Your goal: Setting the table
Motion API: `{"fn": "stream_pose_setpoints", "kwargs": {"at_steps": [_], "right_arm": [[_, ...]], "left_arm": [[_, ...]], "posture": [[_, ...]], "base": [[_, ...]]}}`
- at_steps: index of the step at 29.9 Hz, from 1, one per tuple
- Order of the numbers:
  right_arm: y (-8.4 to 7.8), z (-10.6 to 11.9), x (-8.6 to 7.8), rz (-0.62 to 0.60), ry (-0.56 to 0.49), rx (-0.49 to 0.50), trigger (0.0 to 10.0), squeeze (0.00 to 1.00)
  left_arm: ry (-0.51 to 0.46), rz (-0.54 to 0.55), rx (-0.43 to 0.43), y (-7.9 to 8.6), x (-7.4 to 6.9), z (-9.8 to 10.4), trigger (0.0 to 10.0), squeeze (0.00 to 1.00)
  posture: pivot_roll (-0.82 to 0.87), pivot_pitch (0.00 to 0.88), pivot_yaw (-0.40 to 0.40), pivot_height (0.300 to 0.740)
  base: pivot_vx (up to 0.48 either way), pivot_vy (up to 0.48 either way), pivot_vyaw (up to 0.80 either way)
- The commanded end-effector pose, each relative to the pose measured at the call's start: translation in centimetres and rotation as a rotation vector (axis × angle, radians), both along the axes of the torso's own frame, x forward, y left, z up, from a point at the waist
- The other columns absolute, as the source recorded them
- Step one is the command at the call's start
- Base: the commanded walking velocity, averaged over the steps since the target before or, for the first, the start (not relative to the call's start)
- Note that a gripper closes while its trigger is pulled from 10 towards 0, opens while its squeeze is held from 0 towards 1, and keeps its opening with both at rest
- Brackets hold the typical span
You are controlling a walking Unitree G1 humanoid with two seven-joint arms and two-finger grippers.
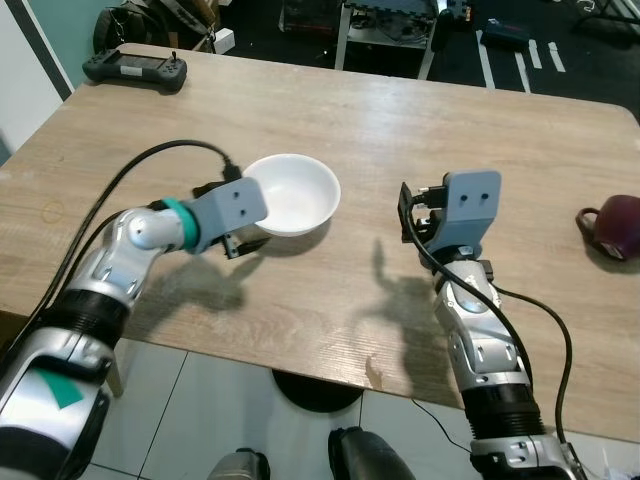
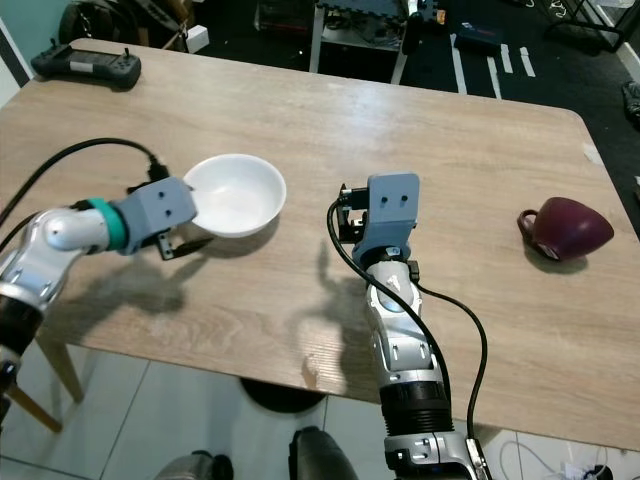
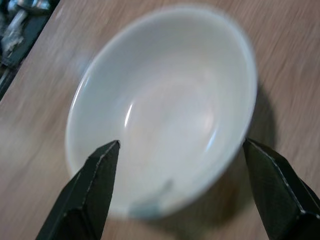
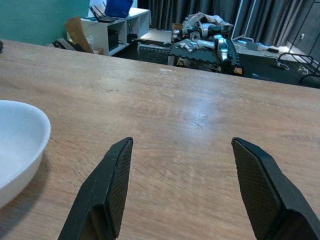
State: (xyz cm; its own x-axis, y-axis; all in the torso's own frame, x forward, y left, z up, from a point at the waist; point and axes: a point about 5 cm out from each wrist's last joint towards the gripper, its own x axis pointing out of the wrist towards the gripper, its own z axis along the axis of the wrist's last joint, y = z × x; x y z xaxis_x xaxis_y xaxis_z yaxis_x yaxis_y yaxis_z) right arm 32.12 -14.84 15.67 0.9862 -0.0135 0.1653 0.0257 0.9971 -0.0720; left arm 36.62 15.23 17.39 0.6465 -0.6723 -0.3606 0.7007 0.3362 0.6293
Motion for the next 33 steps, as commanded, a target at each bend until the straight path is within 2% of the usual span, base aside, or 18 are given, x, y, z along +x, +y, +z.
{"fn": "stream_pose_setpoints", "kwargs": {"at_steps": [1,4,7,8,9,10,11,12,13,24,30,33], "right_arm": [[-0.3,-0.5,-0.3,-0.017,0.025,0.001,10.0,0.00],[-0.5,-0.5,-0.6,-0.029,0.025,-0.001,10.0,0.00],[-0.6,-0.5,-0.7,-0.032,0.025,-0.002,10.0,0.00],[-0.7,-0.6,-0.9,-0.037,0.027,-0.003,10.0,0.00],[-0.7,-0.6,-0.9,-0.037,0.027,-0.003,10.0,0.00],[-0.8,-0.6,-1.1,-0.044,0.030,-0.004,10.0,0.00],[-0.9,-0.7,-1.2,-0.049,0.033,-0.004,10.0,0.00],[-0.9,-0.7,-1.2,-0.049,0.033,-0.004,10.0,0.00],[-1.0,-0.8,-1.4,-0.052,0.035,-0.004,10.0,0.00],[-0.5,-0.3,-0.6,-0.026,0.032,-0.005,10.0,0.00],[-0.2,-0.3,-0.5,-0.011,0.035,-0.006,10.0,0.00],[-0.1,-0.4,-0.6,-0.011,0.036,-0.005,10.0,0.00]], "left_arm": [[0.033,-0.017,0.011,0.0,-0.1,-0.6,10.0,0.00],[0.090,-0.004,-0.007,0.0,0.3,-1.1,10.0,0.00],[0.106,0.000,-0.013,0.0,0.4,-1.3,10.0,0.00],[0.138,0.011,-0.022,0.1,0.4,-1.7,8.1,0.00],[0.138,0.011,-0.022,0.1,0.4,-1.7,8.1,0.00],[0.176,0.016,-0.039,0.3,0.3,-2.3,3.8,0.00],[0.202,0.020,-0.055,0.4,0.2,-2.7,0.9,0.00],[0.202,0.020,-0.055,0.4,0.2,-2.7,0.9,0.00],[0.218,0.020,-0.071,0.4,0.0,-3.0,0.0,0.00],[0.198,-0.043,-0.110,-0.3,-1.0,-3.8,0.0,0.00],[0.162,-0.033,-0.135,-0.5,-1.0,-3.7,0.0,0.00],[0.111,-0.031,-0.175,-0.8,-1.2,-3.2,0.0,0.00]], "posture": [[-0.12,0.005,0.032,0.740],[-0.15,0.021,0.047,0.740],[-0.15,0.021,0.047,0.740],[-0.15,0.024,0.051,0.740],[-0.15,0.024,0.051,0.740],[-0.16,0.025,0.053,0.740],[-0.16,0.026,0.053,0.740],[-0.16,0.026,0.053,0.740],[-0.16,0.024,0.051,0.740],[-0.13,0.008,0.025,0.740],[-0.12,0.003,0.020,0.740],[-0.12,0.000,0.026,0.740]], "base": [[0.000,0.000,0.00],[0.000,0.000,0.00],[0.000,0.000,0.00],[0.000,0.000,0.00],[0.000,0.000,0.00],[0.000,0.000,0.00],[0.000,0.000,0.00],[0.000,0.000,0.00],[0.000,0.000,0.00],[0.000,0.000,0.00],[0.000,0.000,0.00],[0.000,0.000,0.00]]}}
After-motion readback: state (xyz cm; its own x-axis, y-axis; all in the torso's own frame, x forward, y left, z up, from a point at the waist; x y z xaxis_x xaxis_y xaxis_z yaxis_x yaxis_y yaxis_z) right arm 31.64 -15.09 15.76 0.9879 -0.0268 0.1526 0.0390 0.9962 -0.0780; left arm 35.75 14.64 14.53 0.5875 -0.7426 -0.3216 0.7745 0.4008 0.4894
